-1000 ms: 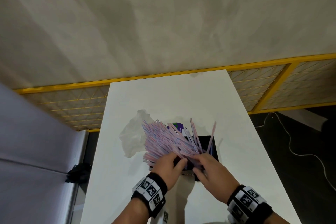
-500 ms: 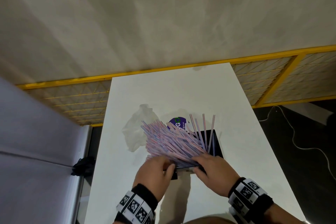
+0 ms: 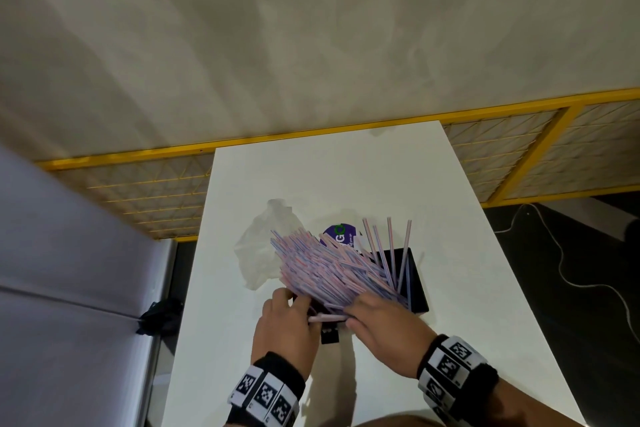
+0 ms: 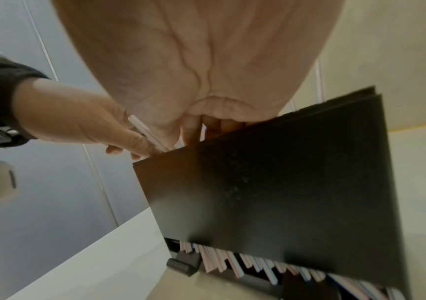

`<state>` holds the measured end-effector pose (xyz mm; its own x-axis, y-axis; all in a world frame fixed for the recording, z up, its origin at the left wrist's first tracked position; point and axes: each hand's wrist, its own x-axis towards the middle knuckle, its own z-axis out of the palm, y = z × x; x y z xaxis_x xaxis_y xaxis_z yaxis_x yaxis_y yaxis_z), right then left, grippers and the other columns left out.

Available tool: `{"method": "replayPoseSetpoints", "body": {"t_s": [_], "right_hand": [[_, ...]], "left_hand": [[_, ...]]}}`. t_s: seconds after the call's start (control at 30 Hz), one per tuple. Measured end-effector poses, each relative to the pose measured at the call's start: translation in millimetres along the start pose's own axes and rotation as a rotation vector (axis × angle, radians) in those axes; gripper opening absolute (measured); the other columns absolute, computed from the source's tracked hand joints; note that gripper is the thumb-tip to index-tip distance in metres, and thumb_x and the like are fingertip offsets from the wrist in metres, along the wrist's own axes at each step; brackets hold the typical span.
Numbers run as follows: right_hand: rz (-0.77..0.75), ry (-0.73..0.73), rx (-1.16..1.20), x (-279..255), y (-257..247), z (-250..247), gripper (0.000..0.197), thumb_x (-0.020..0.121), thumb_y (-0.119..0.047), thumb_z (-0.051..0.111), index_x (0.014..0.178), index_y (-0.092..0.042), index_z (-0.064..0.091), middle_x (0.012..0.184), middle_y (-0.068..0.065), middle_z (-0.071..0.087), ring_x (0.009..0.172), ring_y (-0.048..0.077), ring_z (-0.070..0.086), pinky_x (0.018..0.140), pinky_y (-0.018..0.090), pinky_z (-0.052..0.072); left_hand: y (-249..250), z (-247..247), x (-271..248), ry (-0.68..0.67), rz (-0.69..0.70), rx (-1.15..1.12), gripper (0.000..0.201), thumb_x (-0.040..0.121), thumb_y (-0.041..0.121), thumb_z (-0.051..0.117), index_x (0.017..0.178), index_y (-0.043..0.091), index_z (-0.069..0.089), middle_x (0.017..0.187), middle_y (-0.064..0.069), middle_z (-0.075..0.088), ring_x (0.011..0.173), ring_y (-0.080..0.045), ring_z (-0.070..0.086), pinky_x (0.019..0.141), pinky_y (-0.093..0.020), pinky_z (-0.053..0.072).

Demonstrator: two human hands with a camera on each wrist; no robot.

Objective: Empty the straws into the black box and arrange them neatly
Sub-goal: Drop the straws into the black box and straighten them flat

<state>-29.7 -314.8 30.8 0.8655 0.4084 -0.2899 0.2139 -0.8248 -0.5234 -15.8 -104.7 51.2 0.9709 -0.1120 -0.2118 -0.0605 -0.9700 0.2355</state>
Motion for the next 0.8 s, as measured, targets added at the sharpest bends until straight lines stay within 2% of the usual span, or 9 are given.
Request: {"method": "replayPoseSetpoints", "body": {"t_s": [0.1,0.2,0.27,0.4,0.5,0.63,0.7,0.77,0.8], "right_hand": [[0.017,-0.01,-0.013,-0.7,-0.3,1.6,0.043,0.11,-0.042,0.029,0.141,-0.021,0.052,0.128,-0.001,0.054,0.113,0.021,0.056,0.098,0.037,0.043],[0.034,-0.001,-0.046,-1.3,-1.2,4.5,0.047,0.11,-0.043,0.028,0.15,-0.023,0.043,0.131,-0.002,0.051,0.11,0.021,0.055,0.096,0.036,0.042],[0.033,0.01,-0.073,0.2,-1.4,6.5,0.046,0.11,-0.044,0.029,0.144,-0.022,0.05,0.127,-0.002,0.051,0.105,0.021,0.055,0.092,0.035,0.043],[0.039,-0.017,-0.097,5.4,2.6,9.1,0.042,0.109,-0.044,0.029,0.119,-0.022,0.063,0.115,-0.004,0.052,0.097,0.019,0.055,0.088,0.035,0.042],[0.033,0.0,-0.064,7.7,6.5,11.8,0.042,0.108,-0.045,0.03,0.115,-0.022,0.065,0.109,-0.004,0.054,0.097,0.019,0.056,0.084,0.034,0.042],[0.002,0.036,-0.054,7.9,9.6,15.7,0.045,0.107,-0.047,0.03,0.14,-0.031,0.056,0.12,-0.005,0.06,0.109,0.017,0.057,0.093,0.036,0.045],[-0.013,0.039,-0.071,8.4,10.1,17.4,0.048,0.105,-0.048,0.027,0.145,-0.033,0.049,0.125,-0.005,0.061,0.112,0.019,0.057,0.096,0.039,0.047],[-0.015,0.033,-0.1,8.9,10.1,18.8,0.05,0.104,-0.05,0.025,0.147,-0.033,0.045,0.128,-0.005,0.061,0.114,0.02,0.057,0.096,0.041,0.047],[-0.014,0.029,-0.106,9.2,10.2,19.3,0.051,0.104,-0.051,0.025,0.148,-0.033,0.043,0.129,-0.005,0.06,0.115,0.021,0.056,0.097,0.041,0.047]], "left_hand": [[-0.1,-0.1,2.1,0.003,0.01,0.02,0.026,0.094,0.043,0.049,0.117,0.033,0.056,0.113,0.005,0.047,0.105,-0.019,0.046,0.082,-0.028,0.045],[0.8,-1.9,4.0,-0.013,0.051,0.035,0.024,0.093,0.043,0.049,0.114,0.032,0.052,0.109,0.005,0.045,0.103,-0.02,0.048,0.079,-0.028,0.045],[0.9,-3.4,6.9,-0.024,0.058,0.059,0.024,0.092,0.043,0.049,0.113,0.032,0.051,0.112,0.005,0.045,0.104,-0.02,0.048,0.079,-0.029,0.045],[4.4,-5.0,13.9,-0.059,0.035,0.161,0.027,0.09,0.041,0.048,0.114,0.029,0.05,0.118,0.002,0.042,0.108,-0.022,0.044,0.081,-0.031,0.043],[7.3,-5.5,17.9,-0.055,0.053,0.215,0.025,0.091,0.032,0.047,0.116,0.028,0.051,0.118,0.0,0.037,0.108,-0.023,0.039,0.077,-0.03,0.037],[3.4,-6.5,16.8,0.005,0.053,0.251,0.031,0.088,0.018,0.047,0.115,0.03,0.058,0.118,0.001,0.037,0.109,-0.024,0.036,0.083,-0.032,0.034],[0.1,-6.5,12.7,0.041,0.046,0.228,0.037,0.084,0.014,0.054,0.116,0.031,0.062,0.13,-0.001,0.041,0.118,-0.026,0.036,0.093,-0.034,0.036],[-4.3,-5.1,9.3,0.028,0.026,0.221,0.039,0.086,0.019,0.054,0.121,0.036,0.058,0.141,-0.001,0.037,0.126,-0.026,0.031,0.1,-0.035,0.032],[-5.9,-4.7,8.7,0.015,0.015,0.213,0.036,0.089,0.025,0.052,0.123,0.037,0.055,0.138,0.001,0.038,0.125,-0.024,0.033,0.098,-0.034,0.032]]}}
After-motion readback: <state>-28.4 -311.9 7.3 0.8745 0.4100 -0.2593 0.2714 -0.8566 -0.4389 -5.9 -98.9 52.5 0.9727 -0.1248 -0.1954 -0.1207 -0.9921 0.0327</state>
